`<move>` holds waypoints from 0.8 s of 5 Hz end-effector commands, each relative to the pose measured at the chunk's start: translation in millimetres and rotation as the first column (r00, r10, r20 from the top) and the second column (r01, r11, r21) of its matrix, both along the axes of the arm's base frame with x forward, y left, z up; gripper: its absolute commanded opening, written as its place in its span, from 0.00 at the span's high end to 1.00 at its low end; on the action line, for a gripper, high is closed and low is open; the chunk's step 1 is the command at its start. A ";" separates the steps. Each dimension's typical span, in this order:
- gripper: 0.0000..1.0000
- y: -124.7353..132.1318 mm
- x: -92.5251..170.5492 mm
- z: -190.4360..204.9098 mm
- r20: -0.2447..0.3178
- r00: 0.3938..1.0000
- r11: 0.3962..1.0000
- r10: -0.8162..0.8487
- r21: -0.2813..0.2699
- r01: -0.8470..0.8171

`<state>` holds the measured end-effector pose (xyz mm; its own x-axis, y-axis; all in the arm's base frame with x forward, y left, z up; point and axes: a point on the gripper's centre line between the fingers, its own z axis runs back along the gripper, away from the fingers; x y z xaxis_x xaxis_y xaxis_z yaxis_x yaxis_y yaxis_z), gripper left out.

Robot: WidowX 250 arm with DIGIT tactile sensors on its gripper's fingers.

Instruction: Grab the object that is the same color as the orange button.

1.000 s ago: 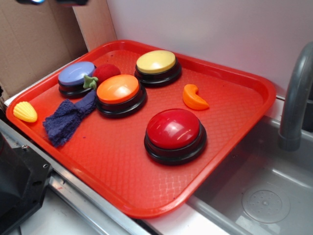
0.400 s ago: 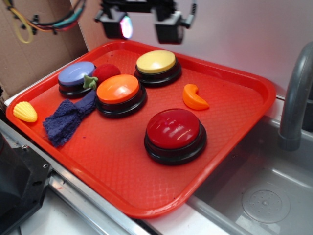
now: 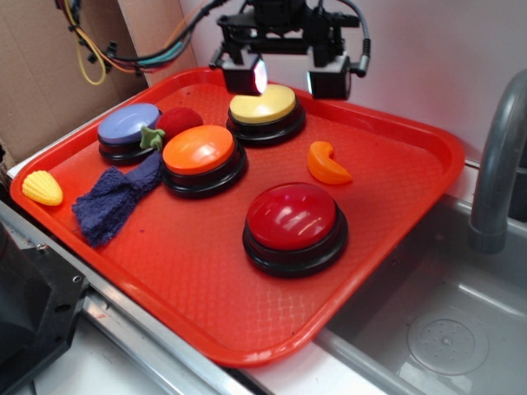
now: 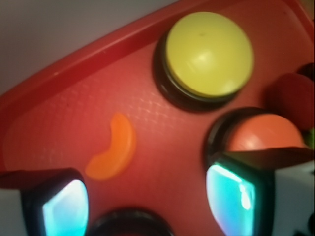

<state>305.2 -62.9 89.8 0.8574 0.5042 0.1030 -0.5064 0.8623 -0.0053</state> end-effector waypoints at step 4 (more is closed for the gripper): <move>0.00 4.8 26.5 -67.4 -0.001 1.000 0.993 -0.007 -0.121 0.007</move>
<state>327.2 -65.2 18.0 0.8620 0.5066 0.0173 -0.5032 0.8593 -0.0912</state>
